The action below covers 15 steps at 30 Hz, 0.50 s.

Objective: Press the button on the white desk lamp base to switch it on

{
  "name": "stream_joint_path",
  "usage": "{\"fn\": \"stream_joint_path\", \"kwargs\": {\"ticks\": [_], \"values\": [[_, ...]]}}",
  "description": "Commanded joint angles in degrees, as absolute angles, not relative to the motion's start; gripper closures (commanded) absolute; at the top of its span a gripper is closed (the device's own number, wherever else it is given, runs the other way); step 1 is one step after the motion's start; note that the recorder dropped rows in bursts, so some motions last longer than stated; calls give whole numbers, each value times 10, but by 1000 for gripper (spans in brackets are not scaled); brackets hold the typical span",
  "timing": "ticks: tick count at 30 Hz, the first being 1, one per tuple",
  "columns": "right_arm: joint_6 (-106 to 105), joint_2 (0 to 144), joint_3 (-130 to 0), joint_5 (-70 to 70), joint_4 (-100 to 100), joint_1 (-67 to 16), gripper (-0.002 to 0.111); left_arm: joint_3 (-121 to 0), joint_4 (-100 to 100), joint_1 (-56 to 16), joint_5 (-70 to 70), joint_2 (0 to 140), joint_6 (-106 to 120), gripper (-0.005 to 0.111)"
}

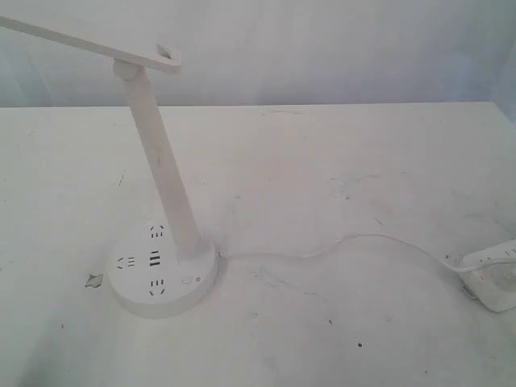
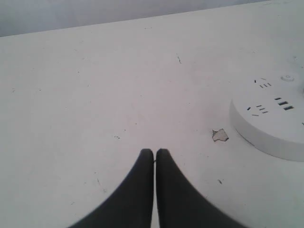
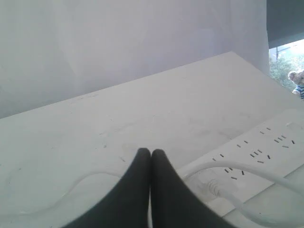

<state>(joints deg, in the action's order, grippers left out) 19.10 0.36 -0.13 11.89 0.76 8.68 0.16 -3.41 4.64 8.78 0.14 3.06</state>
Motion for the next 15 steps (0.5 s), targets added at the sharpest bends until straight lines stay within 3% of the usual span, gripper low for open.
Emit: {"fn": "stream_joint_path", "kwargs": {"ticks": [1,15], "values": [[192,0,0,115,12,85,108,0,-38,47,86,0,29,106],[194,0,0,112,7,85,108,0,-38,47,86,0,29,106]]}}
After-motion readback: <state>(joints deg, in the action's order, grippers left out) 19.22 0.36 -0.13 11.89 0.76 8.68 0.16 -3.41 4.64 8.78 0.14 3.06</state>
